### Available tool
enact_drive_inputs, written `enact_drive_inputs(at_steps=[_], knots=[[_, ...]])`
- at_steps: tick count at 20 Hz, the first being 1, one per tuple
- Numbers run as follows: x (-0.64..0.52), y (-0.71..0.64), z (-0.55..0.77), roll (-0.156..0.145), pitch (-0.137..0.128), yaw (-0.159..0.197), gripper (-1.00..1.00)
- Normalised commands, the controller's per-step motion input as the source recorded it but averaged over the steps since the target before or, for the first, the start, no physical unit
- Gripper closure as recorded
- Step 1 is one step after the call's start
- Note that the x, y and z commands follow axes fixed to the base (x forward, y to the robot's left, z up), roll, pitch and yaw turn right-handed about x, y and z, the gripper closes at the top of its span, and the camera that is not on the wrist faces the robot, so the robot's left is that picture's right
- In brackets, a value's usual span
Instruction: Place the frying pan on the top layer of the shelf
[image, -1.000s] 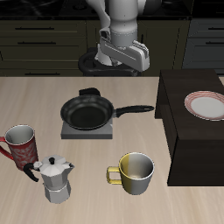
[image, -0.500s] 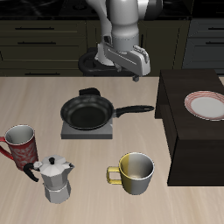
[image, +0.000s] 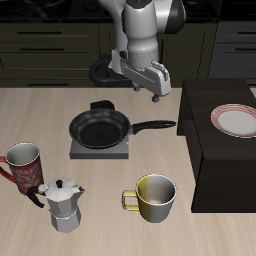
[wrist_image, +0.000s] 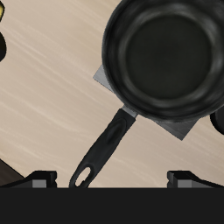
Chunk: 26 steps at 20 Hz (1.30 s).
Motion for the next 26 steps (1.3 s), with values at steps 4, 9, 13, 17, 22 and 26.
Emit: enact_drive_inputs(at_steps=[4, 9, 13, 17, 22, 26], knots=[[-0.03, 0.07, -0.11, 0.018, -0.068, -0.034, -1.00], [-0.07, 0.01, -0.12, 0.000, -0.051, -0.058, -1.00], [-0.06, 0.05, -0.08, -0.005, -0.045, -0.009, -1.00], [-0.01, -0.15, -0.16, -0.021, -0.022, -0.068, -1.00], [0.05, 0.02, -0.22, 0.005, 0.018, -0.042, -1.00], [0.05, 0.03, -0.24, 0.001, -0.006, -0.038, -1.00]])
